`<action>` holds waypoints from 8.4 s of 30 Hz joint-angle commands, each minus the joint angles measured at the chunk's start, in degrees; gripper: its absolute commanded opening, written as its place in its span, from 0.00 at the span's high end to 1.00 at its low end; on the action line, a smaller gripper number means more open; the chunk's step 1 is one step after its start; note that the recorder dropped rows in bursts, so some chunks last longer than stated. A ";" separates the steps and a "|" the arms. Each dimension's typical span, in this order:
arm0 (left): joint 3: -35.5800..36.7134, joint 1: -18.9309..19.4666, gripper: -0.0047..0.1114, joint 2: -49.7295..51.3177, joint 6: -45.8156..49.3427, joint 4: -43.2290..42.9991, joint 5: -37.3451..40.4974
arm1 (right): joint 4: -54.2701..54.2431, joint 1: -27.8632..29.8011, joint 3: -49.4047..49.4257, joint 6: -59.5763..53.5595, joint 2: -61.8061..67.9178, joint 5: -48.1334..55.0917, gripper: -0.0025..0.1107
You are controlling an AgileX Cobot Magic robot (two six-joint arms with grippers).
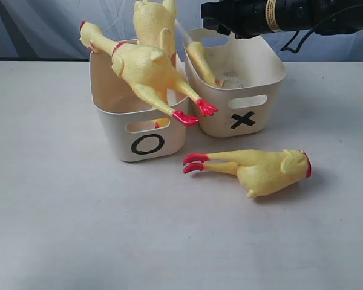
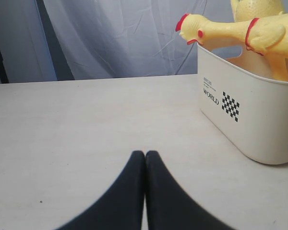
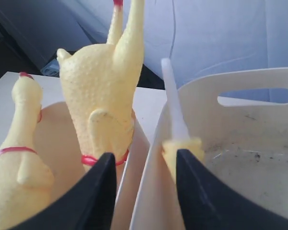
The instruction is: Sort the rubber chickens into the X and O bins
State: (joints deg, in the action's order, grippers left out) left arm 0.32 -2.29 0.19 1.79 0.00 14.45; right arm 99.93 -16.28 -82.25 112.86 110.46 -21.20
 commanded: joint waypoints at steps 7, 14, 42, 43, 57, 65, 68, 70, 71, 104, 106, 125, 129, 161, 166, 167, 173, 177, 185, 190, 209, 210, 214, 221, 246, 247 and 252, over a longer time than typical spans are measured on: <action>-0.32 -0.17 0.96 -0.19 -0.23 0.00 -0.76 | 0.02 1.50 0.28 0.19 -4.15 -6.96 0.63; -0.32 -0.17 0.96 -0.19 -0.23 0.00 -0.76 | 0.02 11.84 0.28 -3.66 -7.75 -37.42 0.63; -0.32 -0.17 0.96 -0.19 -0.23 0.00 -0.76 | 0.02 9.51 29.30 -30.85 -44.55 -21.18 0.63; -0.32 -0.17 0.96 -0.19 -0.23 0.00 -0.76 | 0.02 9.41 29.77 -32.37 -46.29 -19.20 0.63; -0.32 -0.17 0.96 -0.19 -0.23 0.00 -0.76 | 0.02 -7.77 38.40 -68.60 -53.09 54.28 0.69; -0.32 -0.17 0.96 -0.19 -0.23 0.00 -0.76 | -48.00 -14.74 41.11 -79.87 -60.50 59.58 0.88; -0.32 -0.17 0.96 -0.19 -0.23 0.00 -0.76 | -65.11 -14.74 41.11 -81.60 -61.66 61.90 0.88; -0.32 -0.17 0.96 -0.19 -0.23 0.00 -0.76 | -78.20 -14.74 41.11 -90.96 -60.97 61.90 0.88; -0.32 -0.17 0.96 -0.19 -0.23 0.00 -0.76 | -85.73 -14.74 41.11 -96.37 -59.98 62.25 0.88; -0.32 -0.17 0.96 -0.19 -0.23 0.00 -0.76 | -87.60 -19.75 23.54 -133.82 -19.83 60.37 0.55; -0.32 -0.17 0.96 -0.19 -0.23 0.00 -0.76 | -87.58 -19.75 23.54 -133.82 -18.94 58.93 0.55; -0.32 -0.17 0.96 -0.19 -0.23 0.00 -0.76 | -92.77 -19.75 23.54 -133.83 -11.58 55.92 0.55; -0.32 -0.17 0.96 -0.19 -0.23 0.00 -0.76 | -92.93 -19.75 23.54 -133.83 -10.83 55.68 0.55; -0.32 -0.17 0.96 -0.19 -0.23 0.00 -0.76 | -92.63 -19.75 23.75 -133.19 -13.27 60.69 0.82; -0.32 -0.17 0.96 -0.19 -0.23 0.00 -0.76 | -95.67 -19.75 23.75 -133.19 -22.30 63.32 0.87; -0.32 -0.17 0.96 -0.19 -0.23 0.00 -0.76 | -95.67 -19.75 23.75 -133.19 -24.95 63.50 0.87; -0.32 -0.17 0.96 -0.19 -0.23 0.00 -0.76 | -93.44 -19.75 23.75 -132.68 -34.85 64.80 0.87; -0.32 -0.17 0.96 -0.19 -0.23 0.00 -0.76 | -92.39 -19.75 25.50 -132.03 -34.88 63.38 0.87; -0.32 -0.17 0.96 -0.19 -0.23 0.00 -0.76 | -85.53 -19.75 31.62 -132.14 -29.65 51.41 0.49; -0.32 -0.17 0.96 -0.19 -0.23 0.00 -0.76 | -89.00 -19.75 31.76 -131.21 -24.09 46.19 0.52; -0.32 -0.17 0.96 -0.19 -0.23 0.00 -0.76 | -83.96 -19.75 31.76 -127.79 -10.17 41.29 0.64; -0.32 -0.17 0.96 -0.19 -0.23 0.00 -0.76 | -83.12 -19.75 31.76 -127.68 -10.17 41.42 0.65; -0.32 -0.17 0.96 -0.19 -0.23 0.00 -0.76 | -83.11 -19.75 31.76 -127.68 -11.07 42.24 0.87; -0.32 -0.17 0.96 -0.19 -0.23 0.00 -0.76 | -84.05 -19.75 31.76 -127.43 -16.39 44.39 0.97; -0.32 -0.17 0.96 -0.19 -0.23 0.00 -0.76 | -86.51 -19.75 31.76 -124.79 -13.08 42.10 0.56; -0.32 -0.17 0.96 -0.19 -0.23 0.00 -0.76 | -86.51 -19.75 31.76 -124.79 -12.55 41.99 0.56; -0.32 -0.17 0.96 -0.19 -0.23 0.00 -0.76 | -86.51 -19.75 31.76 -124.79 -10.18 41.64 0.56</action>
State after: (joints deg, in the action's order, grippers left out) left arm 0.32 -2.29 0.19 1.75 0.00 14.45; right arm 13.48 -36.01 -50.54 -12.02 99.37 21.31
